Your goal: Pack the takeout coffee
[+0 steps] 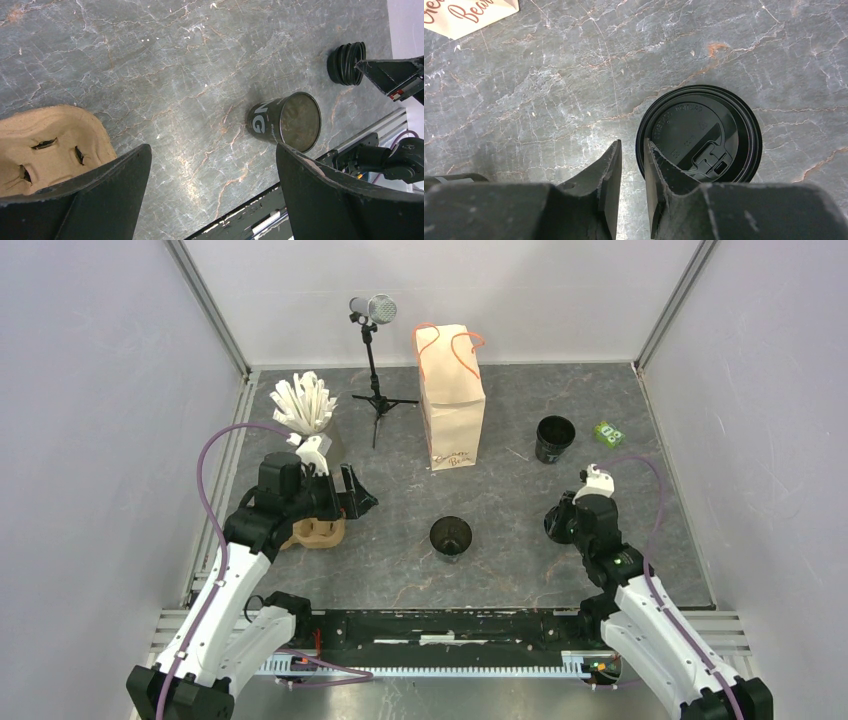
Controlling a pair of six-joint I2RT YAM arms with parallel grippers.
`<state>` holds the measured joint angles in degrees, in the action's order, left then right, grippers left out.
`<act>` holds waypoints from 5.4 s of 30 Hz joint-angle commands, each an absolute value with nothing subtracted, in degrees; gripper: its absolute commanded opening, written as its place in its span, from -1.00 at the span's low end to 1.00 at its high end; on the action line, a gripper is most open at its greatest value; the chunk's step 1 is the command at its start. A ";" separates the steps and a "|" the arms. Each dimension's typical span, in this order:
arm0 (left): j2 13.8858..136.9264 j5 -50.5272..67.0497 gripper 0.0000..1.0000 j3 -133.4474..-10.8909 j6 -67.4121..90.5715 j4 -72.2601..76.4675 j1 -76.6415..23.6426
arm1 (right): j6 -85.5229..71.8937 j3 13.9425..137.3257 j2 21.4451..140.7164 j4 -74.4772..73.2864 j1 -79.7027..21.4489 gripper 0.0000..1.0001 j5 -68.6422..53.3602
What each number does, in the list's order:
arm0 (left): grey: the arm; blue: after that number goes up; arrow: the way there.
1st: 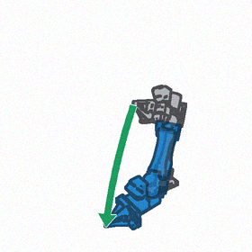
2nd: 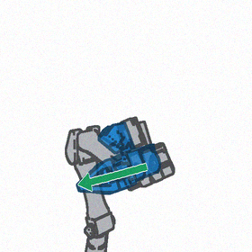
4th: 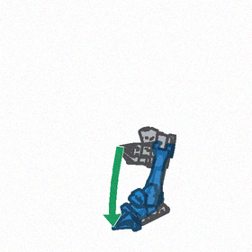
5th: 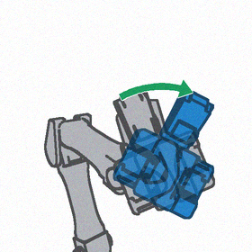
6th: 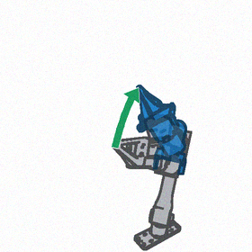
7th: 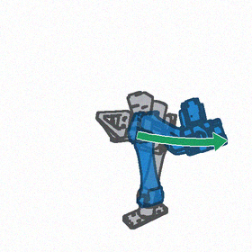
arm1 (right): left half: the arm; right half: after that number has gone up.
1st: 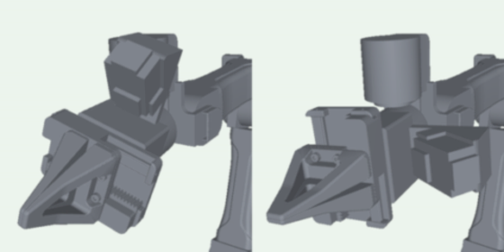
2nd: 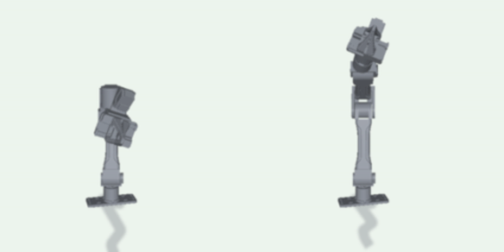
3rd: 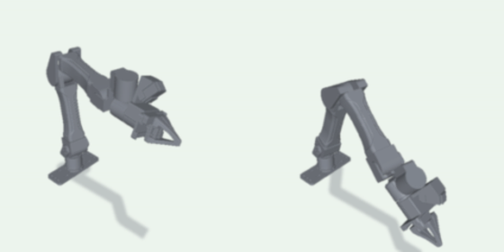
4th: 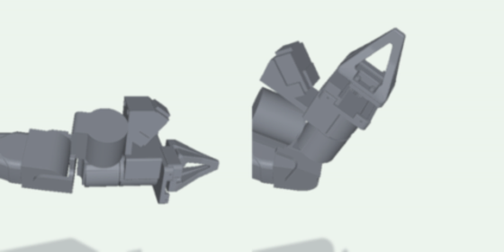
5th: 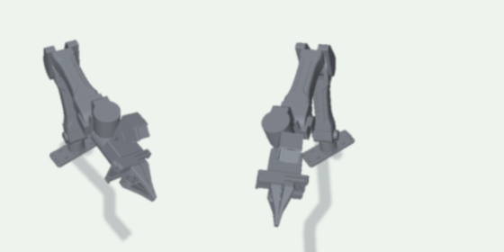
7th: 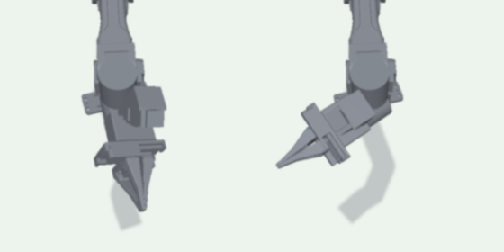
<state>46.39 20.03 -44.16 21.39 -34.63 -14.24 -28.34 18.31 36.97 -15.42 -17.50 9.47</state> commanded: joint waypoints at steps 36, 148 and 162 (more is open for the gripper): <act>46.10 21.27 1.00 -44.17 20.08 -34.28 -14.19 | -29.83 16.21 40.29 -8.52 -17.14 -0.56 12.22; 46.67 21.63 1.00 -43.97 20.21 -34.30 -14.27 | -29.36 11.68 30.53 -5.32 -10.26 -0.85 -1.79; 46.75 21.48 1.00 -43.95 20.21 -34.34 -14.24 | -28.56 12.82 29.12 -7.20 -9.93 -1.00 -1.23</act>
<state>46.52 20.05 -44.05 21.39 -34.61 -14.24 -29.67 10.15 29.69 -6.76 -10.33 -1.45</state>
